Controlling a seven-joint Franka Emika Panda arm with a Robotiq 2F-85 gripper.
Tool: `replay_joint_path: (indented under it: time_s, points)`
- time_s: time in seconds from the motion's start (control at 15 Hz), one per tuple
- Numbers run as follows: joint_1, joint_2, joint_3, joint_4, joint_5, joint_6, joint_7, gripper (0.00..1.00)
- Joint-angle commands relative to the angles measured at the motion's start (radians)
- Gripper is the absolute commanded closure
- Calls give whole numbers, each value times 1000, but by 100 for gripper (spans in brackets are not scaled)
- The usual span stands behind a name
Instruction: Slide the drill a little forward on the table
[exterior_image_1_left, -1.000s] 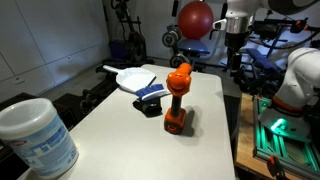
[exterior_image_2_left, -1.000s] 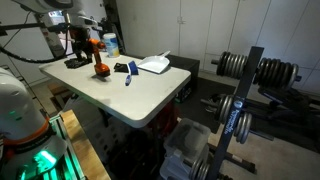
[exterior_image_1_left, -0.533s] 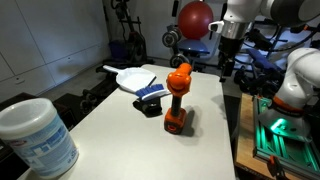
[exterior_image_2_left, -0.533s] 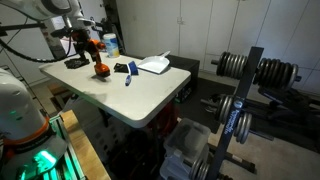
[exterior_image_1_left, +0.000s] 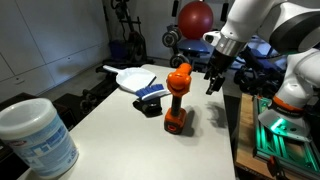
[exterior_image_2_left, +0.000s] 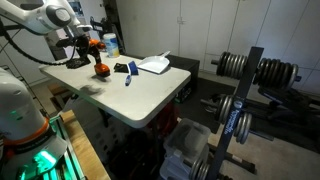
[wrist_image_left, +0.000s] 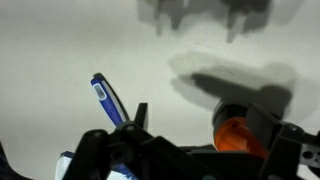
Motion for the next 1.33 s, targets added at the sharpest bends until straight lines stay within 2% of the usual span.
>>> replay_joint_path:
  time_s: [0.0,0.47,0.8,1.07,1.27]
  points:
    - [20,3,-20,1,-12,-3,8,0]
    - [43,30,31,-27,-64,228,31,0]
    - [28,64,73,-80,-123,415,48,0]
    - [-40,91,140,-107,-246,545,92,0]
    - [-122,95,210,-104,-360,598,160,0]
